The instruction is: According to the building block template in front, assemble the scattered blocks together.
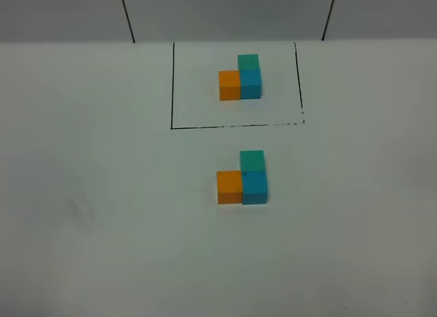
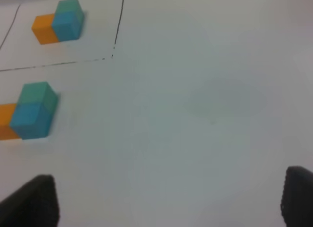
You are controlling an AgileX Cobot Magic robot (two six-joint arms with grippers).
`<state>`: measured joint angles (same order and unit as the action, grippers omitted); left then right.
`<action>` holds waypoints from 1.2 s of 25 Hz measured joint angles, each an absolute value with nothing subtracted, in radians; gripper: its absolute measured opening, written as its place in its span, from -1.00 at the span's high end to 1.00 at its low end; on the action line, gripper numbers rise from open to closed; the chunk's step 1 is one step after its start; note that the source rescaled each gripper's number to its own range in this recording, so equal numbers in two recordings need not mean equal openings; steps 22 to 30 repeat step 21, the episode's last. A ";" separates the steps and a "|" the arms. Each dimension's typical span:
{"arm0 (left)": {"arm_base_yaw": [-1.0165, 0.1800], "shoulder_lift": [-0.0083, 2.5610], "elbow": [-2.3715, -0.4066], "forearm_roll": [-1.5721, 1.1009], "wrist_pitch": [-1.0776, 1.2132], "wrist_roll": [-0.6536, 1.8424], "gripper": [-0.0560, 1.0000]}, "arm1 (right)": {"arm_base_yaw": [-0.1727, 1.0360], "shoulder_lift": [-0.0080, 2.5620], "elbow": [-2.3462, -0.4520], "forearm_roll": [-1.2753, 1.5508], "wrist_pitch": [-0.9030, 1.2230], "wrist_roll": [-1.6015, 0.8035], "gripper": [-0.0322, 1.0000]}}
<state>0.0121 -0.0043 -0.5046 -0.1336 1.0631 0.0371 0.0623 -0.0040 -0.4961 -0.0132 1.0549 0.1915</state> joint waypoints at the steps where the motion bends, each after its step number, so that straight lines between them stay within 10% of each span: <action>1: 0.012 -0.004 -0.505 -0.134 1.063 0.037 -0.69 | 0.059 -0.004 -0.496 -0.012 1.055 0.191 -0.67; 30: 0.012 -0.004 -0.505 -0.134 1.063 0.036 -0.69 | 0.057 -0.004 -0.496 0.070 1.055 0.081 -0.46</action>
